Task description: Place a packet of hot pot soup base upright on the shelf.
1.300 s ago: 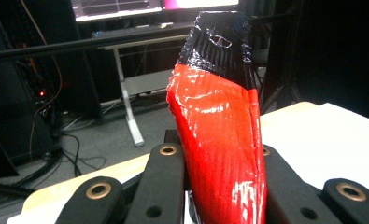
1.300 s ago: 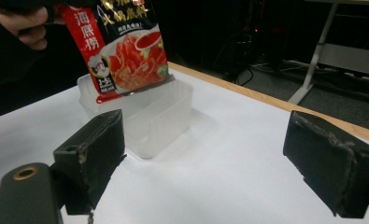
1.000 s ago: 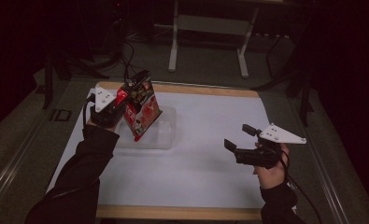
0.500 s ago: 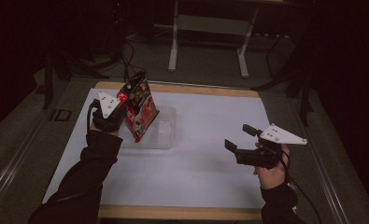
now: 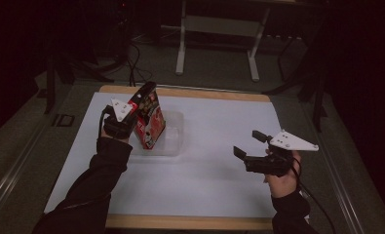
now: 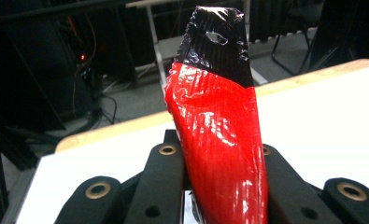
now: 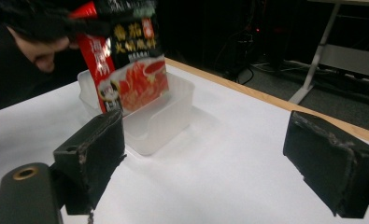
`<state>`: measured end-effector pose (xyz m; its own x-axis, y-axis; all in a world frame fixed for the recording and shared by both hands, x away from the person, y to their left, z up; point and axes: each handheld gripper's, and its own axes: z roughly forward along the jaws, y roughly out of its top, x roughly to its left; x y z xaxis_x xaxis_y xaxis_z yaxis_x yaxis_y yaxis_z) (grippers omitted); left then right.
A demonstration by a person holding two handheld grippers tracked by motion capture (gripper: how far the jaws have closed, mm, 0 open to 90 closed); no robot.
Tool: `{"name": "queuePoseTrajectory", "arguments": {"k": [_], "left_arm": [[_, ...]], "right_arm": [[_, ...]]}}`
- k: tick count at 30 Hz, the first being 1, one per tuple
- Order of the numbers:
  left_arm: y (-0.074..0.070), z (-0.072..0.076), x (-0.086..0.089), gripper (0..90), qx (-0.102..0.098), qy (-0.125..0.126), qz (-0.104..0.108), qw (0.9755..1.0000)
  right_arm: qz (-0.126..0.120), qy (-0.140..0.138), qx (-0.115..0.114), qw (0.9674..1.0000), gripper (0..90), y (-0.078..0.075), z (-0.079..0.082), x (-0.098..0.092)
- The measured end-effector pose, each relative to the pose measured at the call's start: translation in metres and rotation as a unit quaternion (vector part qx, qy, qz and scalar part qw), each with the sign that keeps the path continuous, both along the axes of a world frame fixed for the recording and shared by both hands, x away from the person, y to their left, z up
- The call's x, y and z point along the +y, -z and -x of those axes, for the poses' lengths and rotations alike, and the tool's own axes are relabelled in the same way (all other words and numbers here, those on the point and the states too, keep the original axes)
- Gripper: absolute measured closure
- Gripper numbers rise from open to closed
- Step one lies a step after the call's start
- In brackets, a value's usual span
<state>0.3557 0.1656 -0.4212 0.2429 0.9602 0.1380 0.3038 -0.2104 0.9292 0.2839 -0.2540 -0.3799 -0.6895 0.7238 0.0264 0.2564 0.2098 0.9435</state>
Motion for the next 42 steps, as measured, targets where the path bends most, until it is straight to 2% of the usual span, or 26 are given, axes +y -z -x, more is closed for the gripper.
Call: {"name": "queuePoseTrajectory", "arguments": {"k": [2, 4, 6, 7, 8, 10, 12, 14, 16, 17, 18, 19, 20, 21, 23, 24, 25, 27, 28, 30, 31, 32, 33, 34, 37, 42], "left_arm": [[0.004, 0.0, -0.001, 82.5, 0.0, 0.003, -0.002, 1.0], [0.006, 0.002, -0.003, 81.2, -0.012, 0.019, -0.009, 0.9997], [0.005, 0.0, -0.001, 76.3, -0.011, 0.039, -0.001, 0.9992], [0.005, 0.0, -0.001, 72.8, -0.011, 0.039, -0.001, 0.9992], [0.004, 0.0, 0.002, 68.6, -0.013, 0.058, 0.016, 0.9981], [0.001, 0.001, 0.002, 60.1, -0.011, 0.063, 0.016, 0.9979], [-0.001, 0.003, 0.003, 57.0, -0.013, 0.068, 0.035, 0.997], [-0.003, 0.003, 0.004, 48.8, -0.01, 0.069, 0.04, 0.9968], [-0.006, 0.004, 0.005, 44.7, -0.007, 0.078, 0.048, 0.9957], [-0.008, 0.005, 0.005, 41.2, -0.006, 0.088, 0.058, 0.9944], [-0.008, 0.005, 0.005, 36.7, -0.006, 0.088, 0.058, 0.9944], [-0.01, 0.005, 0.007, 31.4, 0.001, 0.101, 0.073, 0.9922], [-0.01, 0.005, 0.007, 26.5, 0.001, 0.101, 0.073, 0.9922], [-0.012, 0.005, 0.008, 22.8, 0.006, 0.113, 0.086, 0.9898], [-0.014, 0.006, 0.009, 11.7, 0.013, 0.137, 0.087, 0.9867], [-0.015, 0.007, 0.009, 10.0, 0.009, 0.138, 0.085, 0.9868], [-0.015, 0.008, 0.01, 7.6, 0.003, 0.147, 0.089, 0.9851], [-0.018, 0.01, 0.011, 2.8, -0.004, 0.151, 0.091, 0.9843], [-0.019, 0.011, 0.012, 2.1, -0.007, 0.158, 0.098, 0.9825], [-0.02, 0.012, 0.012, 1.6, -0.006, 0.161, 0.098, 0.9821], [-0.022, 0.015, 0.014, 1.6, -0.005, 0.172, 0.103, 0.9797], [-0.023, 0.016, 0.015, 1.6, -0.005, 0.177, 0.105, 0.9785], [-0.023, 0.016, 0.015, 1.6, -0.005, 0.177, 0.105, 0.9785], [-0.024, 0.019, 0.016, 1.6, -0.005, 0.19, 0.105, 0.9761], [-0.025, 0.023, 0.017, 1.6, -0.005, 0.197, 0.095, 0.9758], [-0.027, 0.029, 0.021, 1.6, -0.002, 0.205, 0.099, 0.9738]], "right_arm": [[-0.002, 0.002, 0.002, 1.0, 12.5, 0.0, 0.0, -0.002], [-0.003, 0.004, 0.003, 1.0, 12.5, 0.001, -0.001, -0.003], [-0.003, 0.004, 0.004, 1.0, 12.5, 0.001, -0.001, -0.003], [-0.003, 0.004, 0.004, 1.0, 12.5, 0.001, -0.001, -0.003], [-0.002, 0.002, 0.005, 1.0, 12.5, 0.001, 0.0, -0.002], [-0.002, 0.001, 0.003, 1.0, 12.5, 0.001, 0.0, -0.001], [-0.002, 0.001, 0.003, 1.0, 12.5, 0.0, 0.0, -0.001], [-0.003, 0.001, 0.004, 1.0, 12.5, 0.0, 0.0, -0.001], [-0.002, 0.001, 0.005, 1.0, 12.5, 0.0, 0.0, -0.001], [-0.002, 0.001, 0.005, 1.0, 12.5, 0.0, 0.0, -0.001], [-0.002, 0.001, 0.005, 1.0, 12.5, 0.0, 0.0, -0.001], [-0.002, 0.001, 0.005, 1.0, 12.5, 0.0, 0.0, -0.001], [-0.002, 0.001, 0.005, 1.0, 12.5, 0.0, 0.0, -0.001], [-0.001, 0.001, 0.005, 1.0, 12.5, 0.001, 0.0, -0.001], [-0.001, 0.001, 0.005, 1.0, 12.5, 0.001, -0.001, -0.001], [0.0, 0.001, 0.006, 1.0, 12.5, 0.001, -0.001, -0.001], [0.001, 0.001, 0.006, 1.0, 12.5, 0.001, -0.001, -0.001], [0.002, 0.0, 0.006, 1.0, 12.5, 0.002, 0.0, 0.0], [0.002, 0.001, 0.006, 1.0, 12.5, 0.002, 0.0, 0.0], [0.006, 0.002, 0.006, 1.0, 12.8, 0.003, -0.001, 0.0], [0.008, 0.002, 0.005, 1.0, 13.1, 0.003, -0.001, 0.0], [0.008, 0.002, 0.005, 1.0, 13.3, 0.004, -0.001, 0.0], [0.007, 0.001, 0.006, 1.0, 13.3, 0.004, -0.001, 0.0], [0.006, 0.002, 0.007, 1.0, 13.5, 0.004, -0.001, 0.0], [0.008, 0.005, 0.003, 1.0, 13.5, 0.005, -0.001, 0.0], [0.015, 0.006, -0.002, 0.9999, 13.2, 0.006, -0.001, 0.002]]}}
